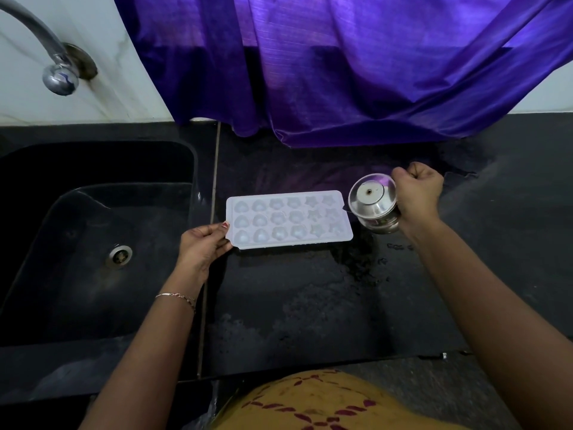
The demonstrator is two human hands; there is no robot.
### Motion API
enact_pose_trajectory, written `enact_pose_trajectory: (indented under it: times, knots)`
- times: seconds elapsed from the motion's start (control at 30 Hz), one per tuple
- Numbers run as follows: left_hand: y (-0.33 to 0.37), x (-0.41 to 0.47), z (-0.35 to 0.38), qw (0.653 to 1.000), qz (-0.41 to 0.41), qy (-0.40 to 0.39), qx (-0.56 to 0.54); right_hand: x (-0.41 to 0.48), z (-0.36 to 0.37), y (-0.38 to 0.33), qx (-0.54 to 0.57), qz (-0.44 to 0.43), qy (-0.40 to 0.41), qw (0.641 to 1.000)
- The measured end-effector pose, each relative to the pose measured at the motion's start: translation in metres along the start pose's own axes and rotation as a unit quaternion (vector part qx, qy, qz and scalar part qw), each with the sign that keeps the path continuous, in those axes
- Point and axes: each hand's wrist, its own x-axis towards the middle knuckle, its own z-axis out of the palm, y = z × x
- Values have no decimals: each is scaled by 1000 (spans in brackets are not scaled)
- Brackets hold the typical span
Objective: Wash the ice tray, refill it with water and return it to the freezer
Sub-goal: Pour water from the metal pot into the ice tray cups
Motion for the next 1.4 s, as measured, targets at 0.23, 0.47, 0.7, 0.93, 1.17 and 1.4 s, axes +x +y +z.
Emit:
enact_pose_trajectory:
  times: [0.23,0.47,0.7,0.93,1.17,1.4]
  knots:
    - [0,1,0,1000,0,1,7,-10,11,-7,3,-7,-23,1000]
    - [-1,1,0,1000,0,2,7,-14,21,-8,-32,-52,-50,997]
    - [0,0,0,1000,0,1,6,-14,24,-9,-67,-95,-75,990]
    - [1,-1,-1,1000,-4,1,10,-10,24,-9,-81,-107,-75,988]
    - [2,-3,0,1000,2,1,11,-8,24,-10,-82,-106,-77,988]
    - [3,-5,1,1000,0,-3,9,-6,25,-15,-76,-101,-80,989]
